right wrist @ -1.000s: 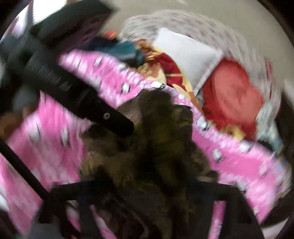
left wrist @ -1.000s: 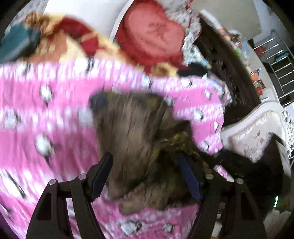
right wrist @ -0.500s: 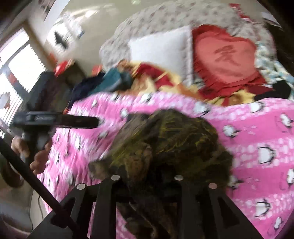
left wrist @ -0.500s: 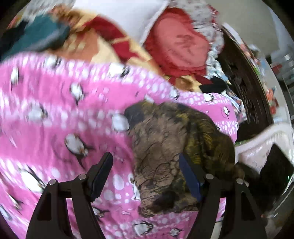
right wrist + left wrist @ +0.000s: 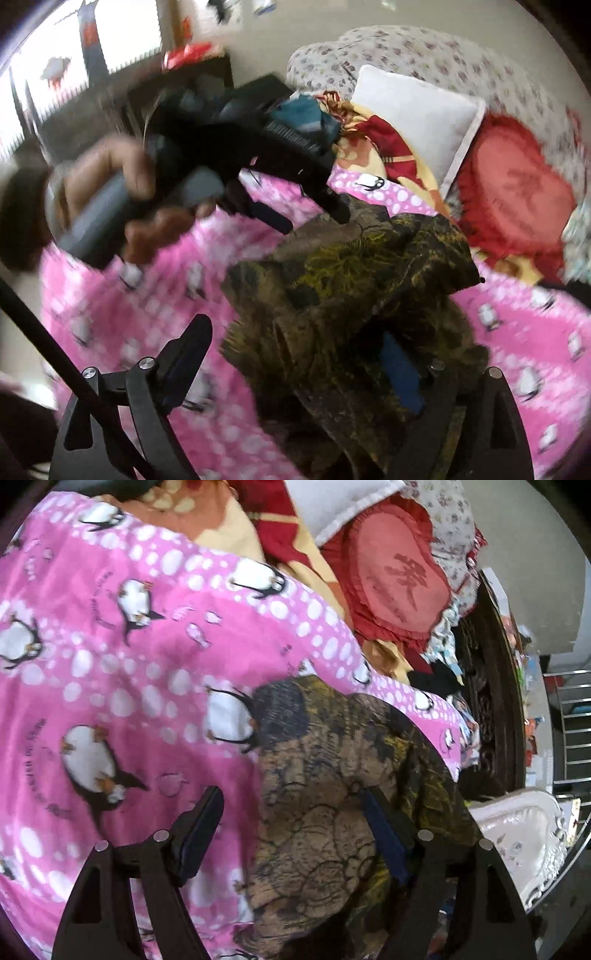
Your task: Fold small clothes
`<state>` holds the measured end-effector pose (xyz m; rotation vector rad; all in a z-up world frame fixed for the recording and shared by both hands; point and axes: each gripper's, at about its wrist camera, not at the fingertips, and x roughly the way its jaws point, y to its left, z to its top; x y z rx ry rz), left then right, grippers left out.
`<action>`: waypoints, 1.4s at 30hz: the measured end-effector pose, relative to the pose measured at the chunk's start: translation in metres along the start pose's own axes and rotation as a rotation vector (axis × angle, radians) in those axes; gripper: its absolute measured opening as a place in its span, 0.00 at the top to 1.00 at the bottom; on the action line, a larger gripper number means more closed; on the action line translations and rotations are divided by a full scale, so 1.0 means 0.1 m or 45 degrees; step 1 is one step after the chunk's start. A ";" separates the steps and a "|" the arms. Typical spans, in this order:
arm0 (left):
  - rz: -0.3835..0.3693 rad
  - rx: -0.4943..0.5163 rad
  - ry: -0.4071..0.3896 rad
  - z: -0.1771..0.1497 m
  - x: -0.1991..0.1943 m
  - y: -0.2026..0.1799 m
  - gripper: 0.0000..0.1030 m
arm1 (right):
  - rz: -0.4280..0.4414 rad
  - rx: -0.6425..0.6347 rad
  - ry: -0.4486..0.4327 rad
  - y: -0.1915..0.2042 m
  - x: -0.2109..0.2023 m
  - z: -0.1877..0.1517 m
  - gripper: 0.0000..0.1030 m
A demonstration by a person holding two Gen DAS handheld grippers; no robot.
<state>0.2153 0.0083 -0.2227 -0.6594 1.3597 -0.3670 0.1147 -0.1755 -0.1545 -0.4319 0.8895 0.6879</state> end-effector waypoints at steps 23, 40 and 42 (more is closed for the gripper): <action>-0.061 0.330 0.036 0.45 0.21 -1.56 0.42 | -0.029 1.505 -0.145 -1.96 -0.16 -1.10 0.84; 0.345 0.389 0.042 0.35 0.46 -0.92 0.29 | 0.146 1.271 -0.065 -2.14 0.26 -0.49 0.93; 0.395 0.377 0.003 0.48 0.57 -0.89 0.29 | 0.085 1.242 -0.087 -2.20 0.22 -0.44 0.93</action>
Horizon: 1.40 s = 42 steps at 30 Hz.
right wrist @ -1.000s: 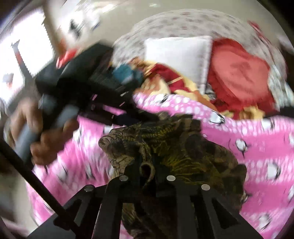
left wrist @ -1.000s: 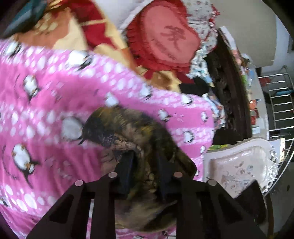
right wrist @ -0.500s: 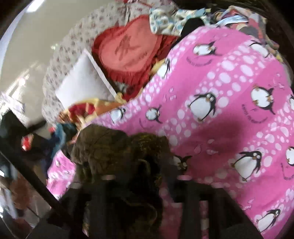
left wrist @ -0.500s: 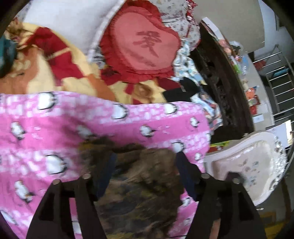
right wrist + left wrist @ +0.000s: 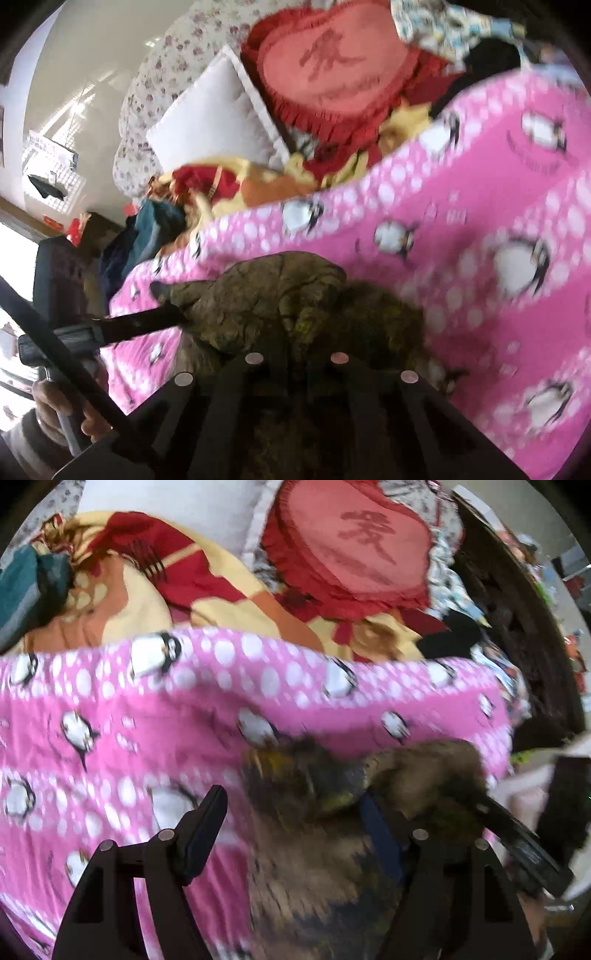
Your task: Fold small clothes
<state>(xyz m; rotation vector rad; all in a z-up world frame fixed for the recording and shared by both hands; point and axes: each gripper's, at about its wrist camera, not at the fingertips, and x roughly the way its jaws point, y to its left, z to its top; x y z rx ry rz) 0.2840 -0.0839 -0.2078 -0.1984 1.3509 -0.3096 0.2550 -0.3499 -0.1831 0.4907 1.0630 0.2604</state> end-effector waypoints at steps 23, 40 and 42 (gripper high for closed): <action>-0.022 0.002 -0.063 -0.78 -0.75 0.17 0.24 | 0.040 0.005 0.156 0.34 -0.96 -1.11 0.38; -0.107 -0.122 0.041 -1.80 -0.33 0.29 0.20 | -0.076 0.212 0.212 -0.32 -0.51 -1.73 0.97; -0.123 -0.121 0.010 -1.79 -0.38 0.26 0.20 | -0.073 0.201 0.218 -0.29 -0.57 -1.67 0.96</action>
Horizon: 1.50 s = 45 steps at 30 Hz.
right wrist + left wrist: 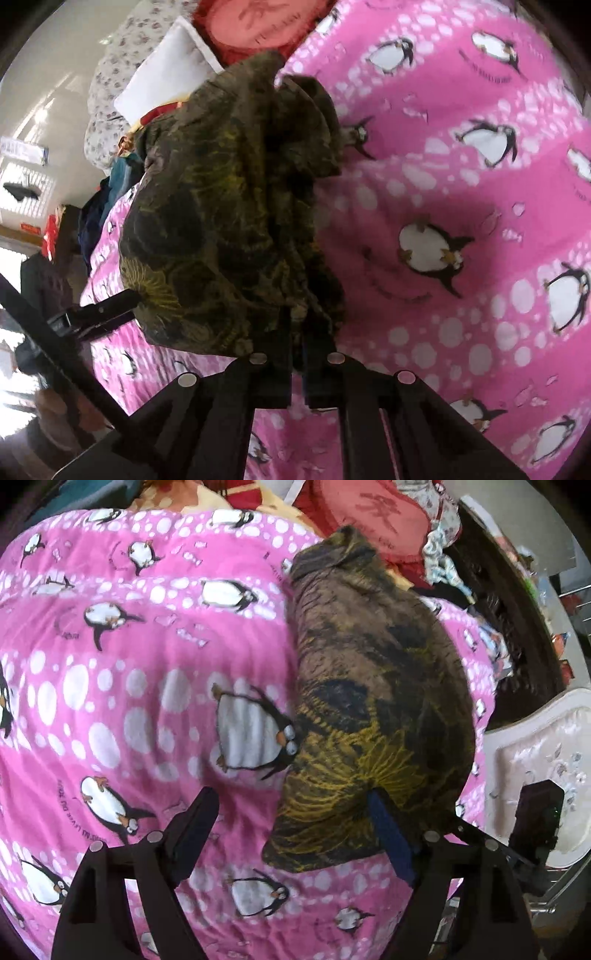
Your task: Fold small clothes
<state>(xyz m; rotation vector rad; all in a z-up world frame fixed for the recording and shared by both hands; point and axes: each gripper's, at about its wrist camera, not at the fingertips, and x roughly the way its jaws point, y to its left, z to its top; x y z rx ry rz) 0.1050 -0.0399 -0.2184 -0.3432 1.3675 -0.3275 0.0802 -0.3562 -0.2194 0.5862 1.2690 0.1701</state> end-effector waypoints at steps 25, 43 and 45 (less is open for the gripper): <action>0.021 0.013 -0.015 0.04 0.32 -0.20 0.13 | -0.100 -1.061 0.138 2.00 1.36 1.70 0.74; -0.025 0.019 -0.075 0.00 -0.08 -0.11 0.10 | -0.012 -0.368 -0.099 1.12 0.45 1.94 0.39; -0.016 0.022 -0.091 0.09 -0.14 -0.08 0.10 | 0.020 -0.310 -0.111 0.88 0.12 1.68 0.27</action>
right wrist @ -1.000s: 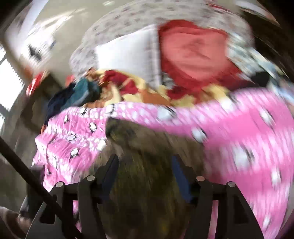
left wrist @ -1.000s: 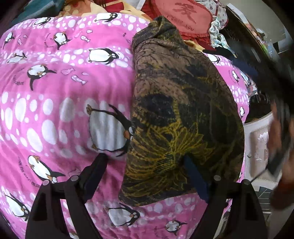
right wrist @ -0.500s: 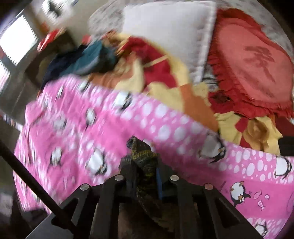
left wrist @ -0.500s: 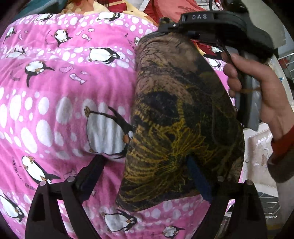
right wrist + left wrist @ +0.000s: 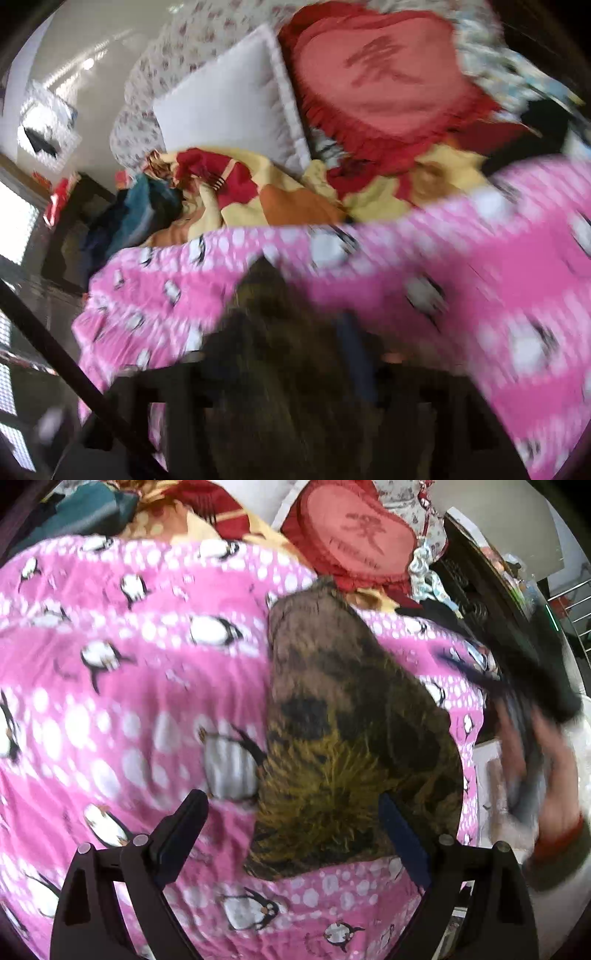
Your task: Fold small clothes
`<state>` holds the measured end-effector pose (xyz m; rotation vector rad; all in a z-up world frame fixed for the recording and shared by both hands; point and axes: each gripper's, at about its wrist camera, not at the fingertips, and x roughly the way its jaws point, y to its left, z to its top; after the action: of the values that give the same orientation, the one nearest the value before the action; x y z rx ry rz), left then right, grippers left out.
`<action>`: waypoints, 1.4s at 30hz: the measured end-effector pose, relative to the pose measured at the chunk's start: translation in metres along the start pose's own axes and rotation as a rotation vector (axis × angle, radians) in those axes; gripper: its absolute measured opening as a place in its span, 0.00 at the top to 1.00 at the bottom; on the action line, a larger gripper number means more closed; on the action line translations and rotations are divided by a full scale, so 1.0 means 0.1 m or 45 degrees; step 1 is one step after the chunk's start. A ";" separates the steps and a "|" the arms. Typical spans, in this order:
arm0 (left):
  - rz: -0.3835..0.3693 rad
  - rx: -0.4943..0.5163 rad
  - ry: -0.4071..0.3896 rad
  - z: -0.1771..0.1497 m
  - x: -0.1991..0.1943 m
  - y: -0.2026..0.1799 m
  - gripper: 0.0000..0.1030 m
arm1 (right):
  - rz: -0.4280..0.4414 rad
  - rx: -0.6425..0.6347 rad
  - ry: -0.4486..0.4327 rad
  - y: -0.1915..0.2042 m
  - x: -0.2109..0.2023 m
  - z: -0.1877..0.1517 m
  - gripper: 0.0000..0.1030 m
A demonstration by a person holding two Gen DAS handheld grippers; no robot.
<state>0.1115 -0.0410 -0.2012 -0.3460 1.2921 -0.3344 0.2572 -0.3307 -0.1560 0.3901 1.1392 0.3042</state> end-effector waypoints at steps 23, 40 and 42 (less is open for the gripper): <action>-0.116 -0.037 0.082 0.70 0.52 -0.16 0.68 | 0.193 0.354 -0.036 -0.35 -0.09 -1.03 0.69; -0.021 -0.027 0.161 -0.78 -0.86 0.52 0.67 | 0.397 0.264 0.166 0.85 -0.51 -2.22 0.70; 0.046 -0.054 0.218 -1.03 -0.62 0.71 0.65 | 0.324 0.261 0.256 0.85 -0.24 -2.48 0.68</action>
<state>0.0002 0.0438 -0.2020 -0.3348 1.4737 -0.3115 0.0167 -0.2296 -0.1882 0.7001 1.3248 0.4591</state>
